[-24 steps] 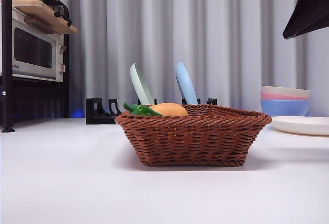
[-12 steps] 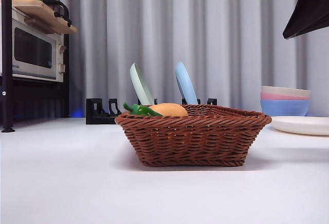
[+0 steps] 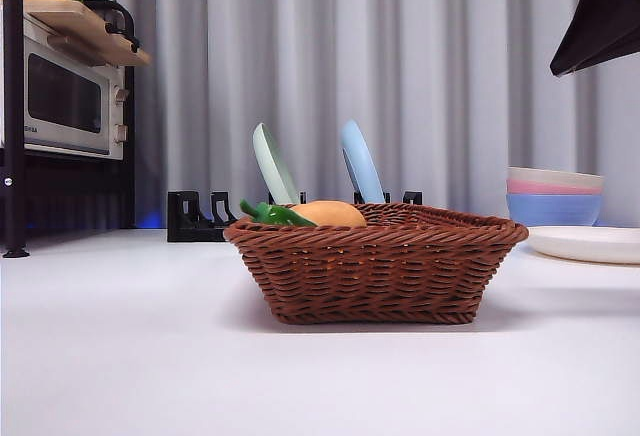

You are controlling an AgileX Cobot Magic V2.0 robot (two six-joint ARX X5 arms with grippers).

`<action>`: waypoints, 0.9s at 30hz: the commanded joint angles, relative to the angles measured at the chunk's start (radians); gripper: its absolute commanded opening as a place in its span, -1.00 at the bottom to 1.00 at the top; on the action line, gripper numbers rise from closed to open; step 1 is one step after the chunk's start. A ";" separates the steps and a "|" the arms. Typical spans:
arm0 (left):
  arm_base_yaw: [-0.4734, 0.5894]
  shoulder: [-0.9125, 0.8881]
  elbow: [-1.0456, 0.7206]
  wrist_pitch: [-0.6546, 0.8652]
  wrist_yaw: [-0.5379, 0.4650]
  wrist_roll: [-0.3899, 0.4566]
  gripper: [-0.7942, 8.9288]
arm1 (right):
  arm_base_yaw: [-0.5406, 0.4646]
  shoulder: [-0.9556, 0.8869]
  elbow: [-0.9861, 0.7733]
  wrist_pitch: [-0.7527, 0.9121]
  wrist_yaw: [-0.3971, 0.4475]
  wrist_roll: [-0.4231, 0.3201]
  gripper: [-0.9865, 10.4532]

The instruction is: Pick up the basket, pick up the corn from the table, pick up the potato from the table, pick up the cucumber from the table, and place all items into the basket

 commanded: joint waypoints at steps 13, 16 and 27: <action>0.004 -0.002 -0.013 0.001 -0.002 -0.030 -0.84 | 0.000 -0.001 -0.003 0.006 0.002 0.001 -0.82; 0.004 -0.002 -0.013 0.001 -0.002 -0.030 -0.84 | 0.000 -0.001 -0.003 0.006 0.001 0.001 -0.82; 0.004 -0.002 -0.013 0.001 -0.002 -0.030 -0.84 | -0.008 -0.019 -0.005 -0.005 0.010 -0.130 -0.82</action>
